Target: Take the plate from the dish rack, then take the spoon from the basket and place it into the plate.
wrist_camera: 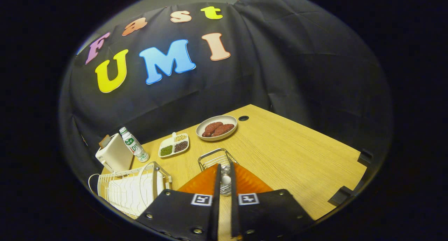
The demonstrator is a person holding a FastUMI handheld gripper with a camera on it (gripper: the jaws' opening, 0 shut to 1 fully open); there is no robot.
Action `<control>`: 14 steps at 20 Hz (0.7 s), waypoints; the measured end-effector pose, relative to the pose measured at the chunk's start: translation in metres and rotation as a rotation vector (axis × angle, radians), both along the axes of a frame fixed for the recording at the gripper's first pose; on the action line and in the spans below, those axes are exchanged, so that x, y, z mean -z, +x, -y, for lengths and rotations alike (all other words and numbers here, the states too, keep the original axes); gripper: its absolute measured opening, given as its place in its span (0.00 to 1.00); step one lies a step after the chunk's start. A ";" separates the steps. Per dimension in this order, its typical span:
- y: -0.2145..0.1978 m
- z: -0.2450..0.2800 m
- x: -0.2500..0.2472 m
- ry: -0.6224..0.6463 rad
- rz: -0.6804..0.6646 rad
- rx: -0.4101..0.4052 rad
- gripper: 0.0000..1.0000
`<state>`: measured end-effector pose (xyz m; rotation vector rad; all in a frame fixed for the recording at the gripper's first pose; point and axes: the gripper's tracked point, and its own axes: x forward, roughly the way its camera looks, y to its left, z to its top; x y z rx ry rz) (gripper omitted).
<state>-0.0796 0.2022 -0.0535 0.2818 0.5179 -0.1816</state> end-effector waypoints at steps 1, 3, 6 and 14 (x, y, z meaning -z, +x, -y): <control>0.001 -0.001 -0.002 0.003 0.008 -0.010 0.12; 0.000 0.000 0.000 -0.001 -0.009 -0.007 0.06; 0.005 -0.003 -0.005 -0.010 -0.005 -0.019 0.00; 0.007 -0.002 -0.043 -0.075 0.048 -0.024 0.00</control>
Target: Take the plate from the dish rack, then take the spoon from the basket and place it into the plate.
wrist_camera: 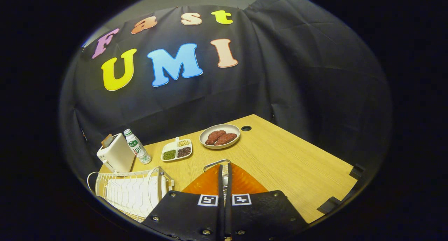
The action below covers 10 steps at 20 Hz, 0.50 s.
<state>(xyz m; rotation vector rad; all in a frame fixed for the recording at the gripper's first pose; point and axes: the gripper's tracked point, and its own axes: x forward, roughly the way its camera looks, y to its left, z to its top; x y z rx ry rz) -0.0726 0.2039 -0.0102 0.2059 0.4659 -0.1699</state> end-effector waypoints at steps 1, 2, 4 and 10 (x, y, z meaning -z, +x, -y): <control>0.000 -0.001 -0.006 -0.006 0.010 -0.005 0.00; 0.000 -0.003 -0.013 -0.016 0.023 -0.008 0.00; 0.001 -0.005 -0.030 -0.033 0.052 -0.015 0.00; 0.004 -0.017 -0.084 -0.091 0.138 -0.041 0.00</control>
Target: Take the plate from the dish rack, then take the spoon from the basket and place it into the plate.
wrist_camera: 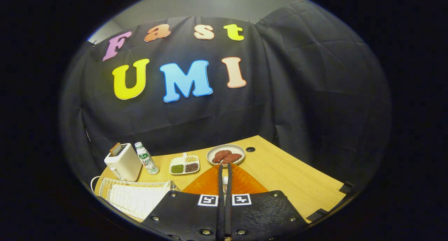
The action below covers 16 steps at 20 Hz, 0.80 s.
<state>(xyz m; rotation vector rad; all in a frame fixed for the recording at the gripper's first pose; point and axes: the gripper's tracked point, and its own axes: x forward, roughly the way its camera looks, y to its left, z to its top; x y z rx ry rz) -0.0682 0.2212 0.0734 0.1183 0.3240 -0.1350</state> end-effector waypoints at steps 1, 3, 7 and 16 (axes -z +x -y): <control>0.000 -0.004 -0.010 -0.013 0.014 -0.007 0.00; -0.001 -0.013 -0.027 -0.031 0.042 -0.028 0.00; -0.012 -0.046 -0.058 -0.052 0.088 -0.085 0.00; -0.082 -0.170 -0.092 0.023 0.130 -0.321 0.00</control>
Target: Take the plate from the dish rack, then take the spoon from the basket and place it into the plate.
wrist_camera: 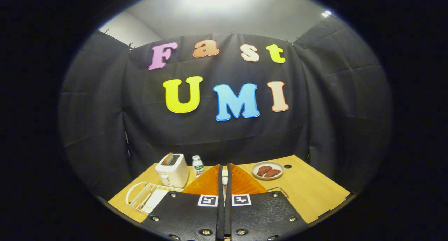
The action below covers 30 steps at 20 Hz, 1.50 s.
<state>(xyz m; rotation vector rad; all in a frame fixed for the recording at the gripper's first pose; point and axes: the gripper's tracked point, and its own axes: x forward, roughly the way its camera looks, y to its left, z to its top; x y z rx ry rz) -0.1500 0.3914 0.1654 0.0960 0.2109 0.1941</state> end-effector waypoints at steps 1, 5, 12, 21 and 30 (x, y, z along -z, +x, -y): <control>-0.010 -0.013 0.002 0.004 -0.009 -0.032 0.00; -0.051 -0.057 0.029 -0.009 -0.064 -0.145 0.00; -0.099 -0.096 0.099 -0.079 -0.182 -0.261 0.00; -0.120 -0.107 0.135 -0.084 -0.244 -0.314 0.00; -0.134 -0.122 0.151 -0.081 -0.277 -0.371 0.00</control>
